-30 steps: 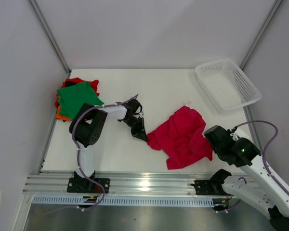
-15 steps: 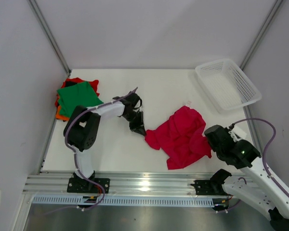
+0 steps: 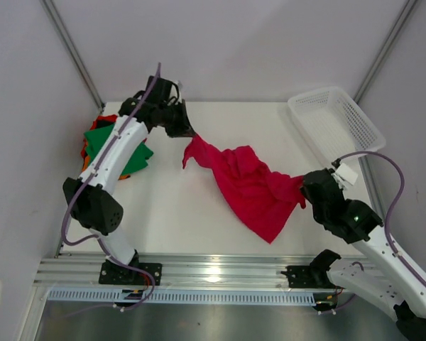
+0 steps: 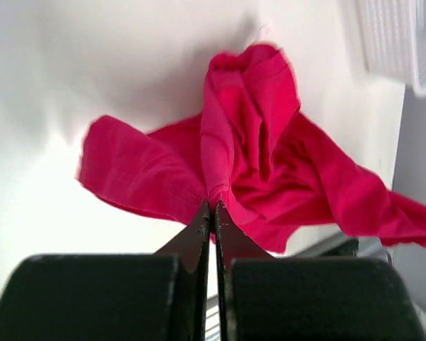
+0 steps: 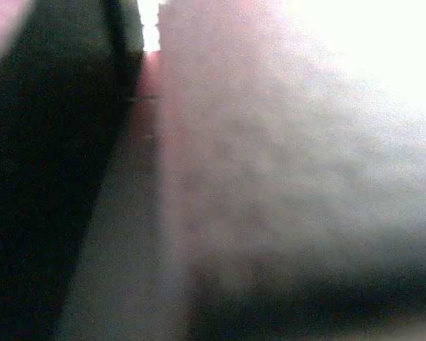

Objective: Fold and stack the t-shirts
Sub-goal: Flatten out the tshirt

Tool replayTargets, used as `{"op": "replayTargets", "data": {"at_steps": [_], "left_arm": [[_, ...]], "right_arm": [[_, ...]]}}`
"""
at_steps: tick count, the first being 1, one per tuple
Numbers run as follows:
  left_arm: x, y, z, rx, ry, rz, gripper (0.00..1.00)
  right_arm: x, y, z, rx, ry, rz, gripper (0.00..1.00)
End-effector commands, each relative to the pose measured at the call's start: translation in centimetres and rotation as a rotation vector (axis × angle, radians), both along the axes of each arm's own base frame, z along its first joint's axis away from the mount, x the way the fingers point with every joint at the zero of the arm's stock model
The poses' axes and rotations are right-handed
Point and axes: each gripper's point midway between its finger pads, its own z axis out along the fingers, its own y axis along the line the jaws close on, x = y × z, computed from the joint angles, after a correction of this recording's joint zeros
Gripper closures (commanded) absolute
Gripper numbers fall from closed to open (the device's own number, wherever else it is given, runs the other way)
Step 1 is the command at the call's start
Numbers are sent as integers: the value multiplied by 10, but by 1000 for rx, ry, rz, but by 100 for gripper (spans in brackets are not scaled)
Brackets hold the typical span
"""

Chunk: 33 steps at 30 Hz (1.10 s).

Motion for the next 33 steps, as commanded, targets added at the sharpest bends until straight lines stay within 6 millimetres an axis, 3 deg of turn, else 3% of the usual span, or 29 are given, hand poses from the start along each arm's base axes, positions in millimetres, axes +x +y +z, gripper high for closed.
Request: {"op": "replayTargets", "data": {"at_steps": [1,6,8,10,17,20,25,29,32,33], "left_arm": [[13,46,53,81,-140,106,99],[31,92,104,166,-279,260,99],[38,116,134,186,-354,340,99],[41,133,145,190,-369,385,99],[39,164,140,263,-368,452,100],[38,177,152,272,-396,489,99],[26,202,193,301,-508,589,99],[8,207,217,284,-594,621,99],[0,206,208,278,-584,611,99],[3,203,191,284,-551,596,99]], "right_arm": [[23,-3,45,-43,-126,-25,100],[46,-2,65,-61,-166,-22,100],[56,-5,73,-75,-168,-25,100],[63,-6,80,-70,-170,-27,100],[75,-19,93,-66,-199,-47,100],[77,-24,94,-67,-195,-52,100],[77,-27,93,-43,-191,-60,100],[75,-19,90,29,-163,-44,100],[63,-9,60,151,-39,-68,100],[51,-3,32,184,55,-61,100]]}}
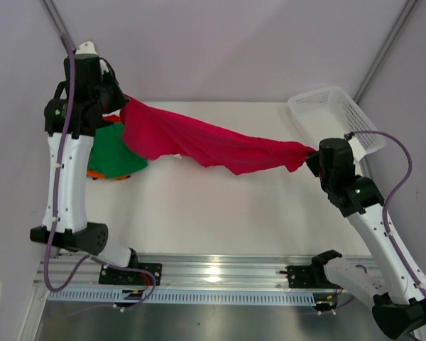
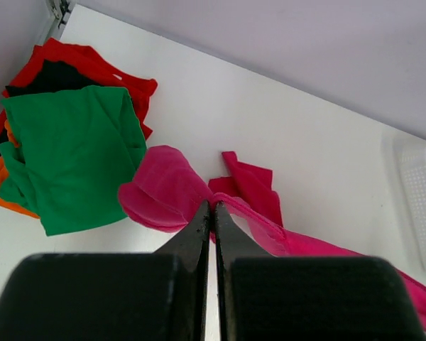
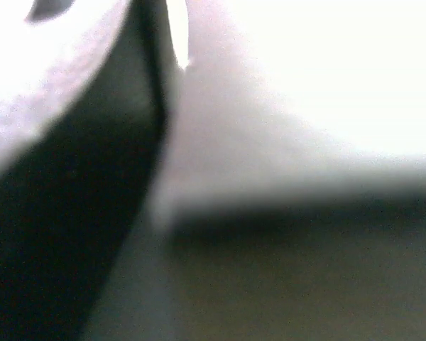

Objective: Fold and stack the t-shirts
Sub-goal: Flatten out the tshirt

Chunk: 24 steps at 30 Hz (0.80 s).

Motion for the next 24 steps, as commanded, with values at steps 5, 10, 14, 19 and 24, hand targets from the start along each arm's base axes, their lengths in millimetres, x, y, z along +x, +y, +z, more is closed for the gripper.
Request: {"op": "replayTargets", "data": {"at_steps": [5,10,14,19,24], "left_arm": [[-10,16,-2,44,-50,44,99],[-8,19,-2,68,-40,46,99],[-6,15,3,57,-46,29,99],[-4,12,-2,50,-29,14,99],[-3,10,-9,47,-13,9,99]], "right_arm": [[-47,32,-91,229,228,32,100],[-59,40,-136,227,295,101,82],[-55,41,-135,200,264,117,33],[-52,39,-124,177,211,140,24],[-50,63,-104,199,92,318,25]]}}
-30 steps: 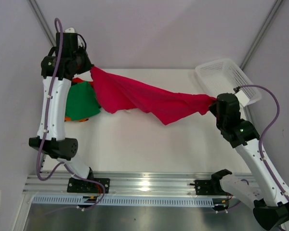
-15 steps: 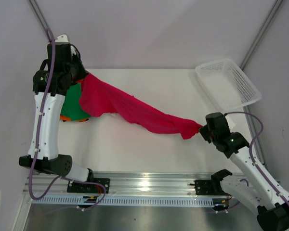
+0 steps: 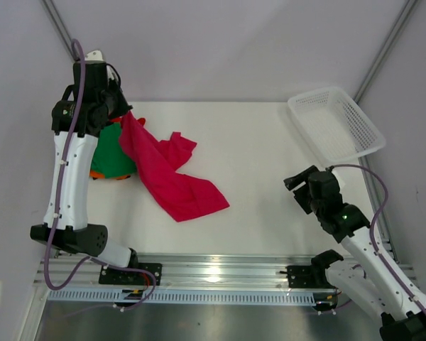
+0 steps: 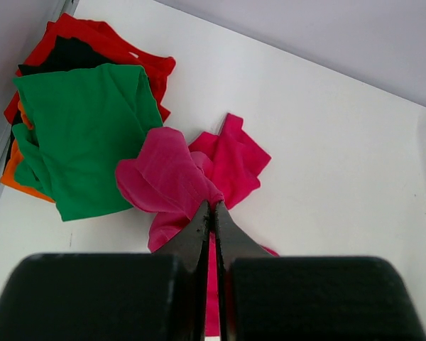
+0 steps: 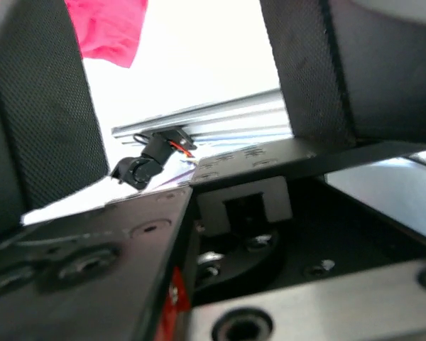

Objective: Fold and stack the t-shirts
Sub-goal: Flatten out the tshirt

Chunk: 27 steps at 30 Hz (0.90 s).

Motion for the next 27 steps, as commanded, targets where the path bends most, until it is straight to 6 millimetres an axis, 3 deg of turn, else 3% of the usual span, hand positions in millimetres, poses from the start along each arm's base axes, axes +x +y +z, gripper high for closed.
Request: {"op": "replayTargets", "data": {"at_steps": [1,2,7,9,15,16,18,22,27], "left_arm": [[5,3,17,8,-61,-3,99],[5,3,17,5,-60,0,99],[7,-10,16,-47,-63,-45,99],[9,-23,20,-80,-76,-105,99],[14,-107,41,-49,-158,-471,99],[15,-131,43,-14,-168,-556,99],[8,-154,58,9,-202,-635,99],[-20,-220,67,-14,-257,-860,99],[-62,-275,89,6,-364,-1048,99]], "right_arm": [[5,28,24,45,-154,189,25],[10,41,37,84,-221,244,25],[1,93,26,139,-180,525,26],[1,99,24,105,-163,555,26],[10,109,21,70,-152,573,26],[10,111,21,72,-153,577,27],[11,113,16,70,-143,583,27],[11,115,9,61,-127,585,27],[12,117,3,59,-115,583,27]]}}
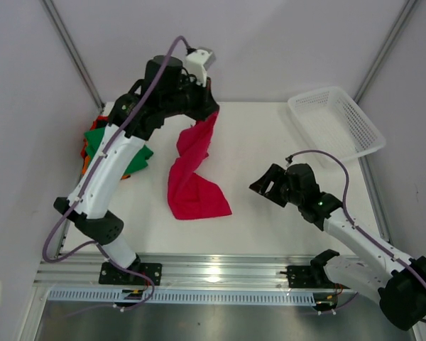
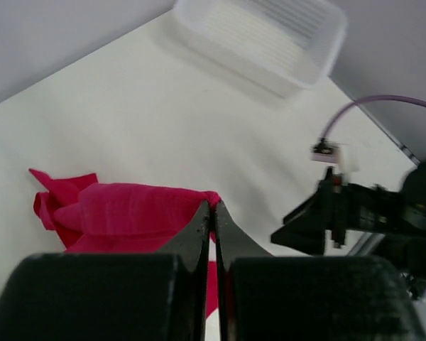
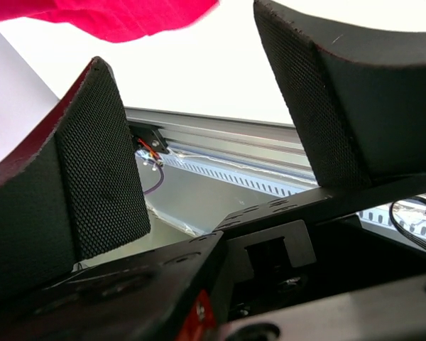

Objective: Fold and stack the t-shirts
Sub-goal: Flatten out the tshirt

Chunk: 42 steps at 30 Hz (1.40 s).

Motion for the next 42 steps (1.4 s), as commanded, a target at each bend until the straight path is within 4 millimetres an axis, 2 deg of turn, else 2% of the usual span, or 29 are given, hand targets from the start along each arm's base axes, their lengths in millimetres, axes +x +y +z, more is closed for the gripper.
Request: {"op": "replayTargets", "data": {"at_steps": [1,3,7,9,10,12,13,14,15,16,17,18,21,22,23,24,25,27,28,30,32,33,34,35,37,38,40,41,42], "left_arm": [[-47,-47,61,-87,-202,-226,99],[-61,-60,67,-118,-201,-288,99],[-107,-96,76,-181,-198,-466,99],[-118,-106,77,-181,-204,-500,99],[-125,-114,71,-165,-195,-520,99],[-124,-118,66,-153,-183,-511,98],[-122,-117,62,-146,-175,-495,90],[-111,-112,57,-118,-176,-434,75],[-104,-110,43,-80,-160,-401,55],[-98,-105,39,-53,-169,-365,22],[-86,-95,33,-13,-180,-286,6],[-80,-91,24,17,-175,-250,0],[-60,-66,14,63,-177,-123,1],[-50,-56,-1,75,-131,-77,1],[-45,-48,-5,69,-113,-47,1],[-44,-36,2,45,-116,-14,1],[-34,-23,-21,64,-59,41,0],[-28,-5,-25,61,-45,98,0],[-26,8,-40,88,-9,130,1],[-28,20,-54,125,29,175,1],[-41,30,-93,200,166,200,0],[-49,29,-108,188,248,218,1],[-66,20,-121,165,333,164,2],[-83,17,-165,204,447,135,3],[-106,-5,-178,118,529,65,5],[-123,-15,-197,75,592,0,5],[-136,-27,-198,-13,665,-25,5],[-141,-30,-199,-54,676,-46,4],[-144,-29,-206,-69,707,-26,4]], "right_arm": [[10,8,17,21,-62,16,27],[11,9,15,16,-57,18,27],[15,15,12,20,-52,29,27],[17,18,9,22,-45,36,27],[19,22,9,25,-44,46,27],[19,27,9,22,-43,62,28],[20,29,9,20,-44,68,28],[20,33,11,21,-46,80,28],[20,35,10,17,-45,87,28],[21,36,11,17,-49,88,28],[21,38,11,16,-50,93,28],[20,40,12,14,-53,99,28],[20,41,12,13,-55,103,28],[19,42,11,11,-54,109,28],[18,42,11,10,-54,113,28],[17,42,10,5,-50,114,28],[17,41,11,2,-55,116,28],[17,40,11,-5,-56,114,28],[18,39,10,-13,-56,110,28],[18,38,10,-19,-55,108,28],[21,37,11,-28,-59,101,28],[21,38,12,-31,-60,101,28],[24,36,11,-42,-60,89,28],[27,35,12,-47,-63,79,28],[30,32,9,-71,-50,58,28],[38,30,11,-89,-52,24,29],[43,19,6,-146,-29,-30,29],[54,13,9,-181,-35,-87,29],[54,6,4,-223,-9,-107,29]]}}
